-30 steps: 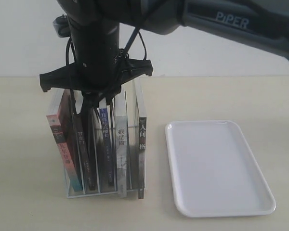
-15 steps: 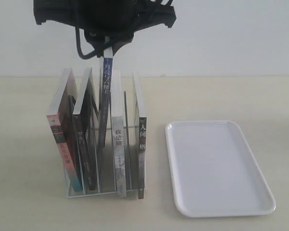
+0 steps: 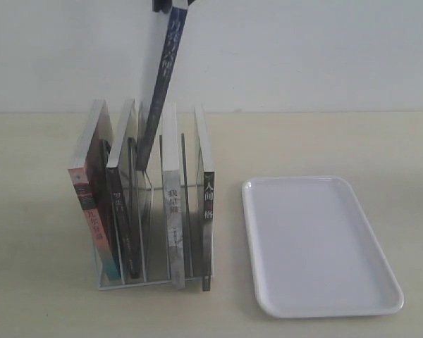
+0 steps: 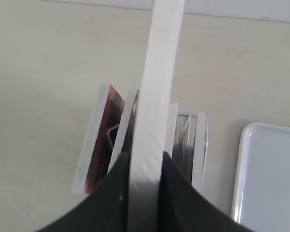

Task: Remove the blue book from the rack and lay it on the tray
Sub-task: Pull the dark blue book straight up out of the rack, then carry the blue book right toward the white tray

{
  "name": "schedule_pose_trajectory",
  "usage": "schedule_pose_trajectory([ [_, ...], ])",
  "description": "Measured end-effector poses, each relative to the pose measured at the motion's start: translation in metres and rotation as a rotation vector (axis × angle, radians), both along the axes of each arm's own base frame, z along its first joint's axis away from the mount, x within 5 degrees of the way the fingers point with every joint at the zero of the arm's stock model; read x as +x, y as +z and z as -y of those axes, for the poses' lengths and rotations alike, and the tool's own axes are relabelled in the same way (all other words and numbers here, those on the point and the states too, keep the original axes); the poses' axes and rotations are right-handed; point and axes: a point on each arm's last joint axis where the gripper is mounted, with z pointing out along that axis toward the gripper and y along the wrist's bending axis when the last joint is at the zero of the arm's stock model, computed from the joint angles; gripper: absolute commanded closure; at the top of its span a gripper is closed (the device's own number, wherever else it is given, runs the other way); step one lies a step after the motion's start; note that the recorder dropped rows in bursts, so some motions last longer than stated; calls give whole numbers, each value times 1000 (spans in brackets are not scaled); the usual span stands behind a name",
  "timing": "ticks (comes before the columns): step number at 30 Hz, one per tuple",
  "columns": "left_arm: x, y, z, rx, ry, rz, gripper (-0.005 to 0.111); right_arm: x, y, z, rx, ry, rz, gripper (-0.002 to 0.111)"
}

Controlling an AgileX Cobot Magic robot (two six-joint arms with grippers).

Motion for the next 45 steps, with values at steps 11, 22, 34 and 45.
schedule_pose_trajectory([
  [11, 0, 0, 0, 0, 0, 0, 103, -20, 38, 35, 62, -30, 99, 109],
  [22, 0, 0, 0, 0, 0, 0, 103, -40, 69, 68, 104, -37, 191, 109],
  [34, 0, 0, 0, 0, 0, 0, 103, -45, 75, 76, -36, 98, 301, 109],
  [45, 0, 0, 0, 0, 0, 0, 103, -61, 94, 103, -112, 148, 428, 109],
])
